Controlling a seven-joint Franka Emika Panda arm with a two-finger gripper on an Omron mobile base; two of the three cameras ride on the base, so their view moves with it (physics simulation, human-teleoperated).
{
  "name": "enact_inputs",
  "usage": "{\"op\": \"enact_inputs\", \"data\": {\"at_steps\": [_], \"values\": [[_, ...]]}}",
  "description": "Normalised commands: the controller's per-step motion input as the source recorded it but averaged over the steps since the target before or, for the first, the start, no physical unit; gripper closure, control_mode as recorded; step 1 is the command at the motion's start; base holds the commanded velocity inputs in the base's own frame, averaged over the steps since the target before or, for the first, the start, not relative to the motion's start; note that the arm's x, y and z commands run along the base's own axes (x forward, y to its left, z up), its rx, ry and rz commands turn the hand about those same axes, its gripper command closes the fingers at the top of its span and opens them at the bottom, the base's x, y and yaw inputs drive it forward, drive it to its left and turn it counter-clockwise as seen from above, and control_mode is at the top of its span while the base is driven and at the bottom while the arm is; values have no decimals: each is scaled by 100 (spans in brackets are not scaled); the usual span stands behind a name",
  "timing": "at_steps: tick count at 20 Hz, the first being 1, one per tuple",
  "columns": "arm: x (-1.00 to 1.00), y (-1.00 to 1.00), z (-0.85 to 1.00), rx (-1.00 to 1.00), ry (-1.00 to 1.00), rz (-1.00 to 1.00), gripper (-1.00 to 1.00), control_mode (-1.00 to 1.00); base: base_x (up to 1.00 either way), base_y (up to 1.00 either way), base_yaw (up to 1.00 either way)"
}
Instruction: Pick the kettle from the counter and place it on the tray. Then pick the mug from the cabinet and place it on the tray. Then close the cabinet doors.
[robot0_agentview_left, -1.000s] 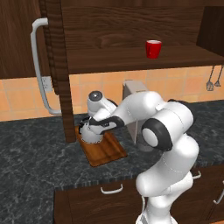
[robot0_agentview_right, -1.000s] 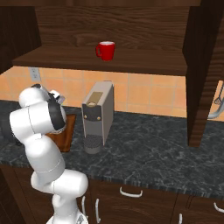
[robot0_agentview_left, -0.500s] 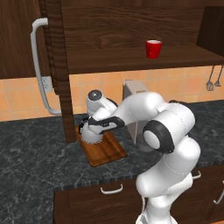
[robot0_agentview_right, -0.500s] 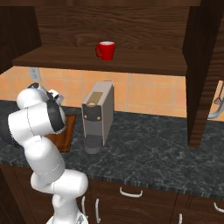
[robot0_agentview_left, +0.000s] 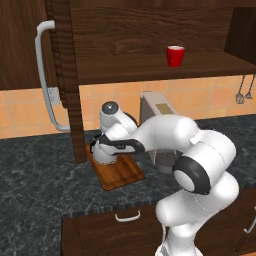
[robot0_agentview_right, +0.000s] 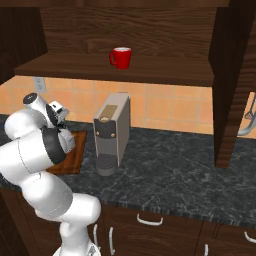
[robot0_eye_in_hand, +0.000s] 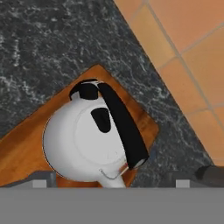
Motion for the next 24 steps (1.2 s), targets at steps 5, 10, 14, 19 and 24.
{"op": "enact_inputs", "data": {"at_steps": [5,10,14,19,24], "values": [[-60,-7,30,8,-9,-16,-100,-100,0,0,0],[-66,-25,25,13,-6,-22,-100,-100,0,0,0],[-67,-26,30,16,-5,-24,-100,-100,0,0,0],[-45,-17,49,10,0,-21,-100,-100,0,0,0],[-50,-21,38,7,-2,-18,-100,-100,0,0,0]]}}
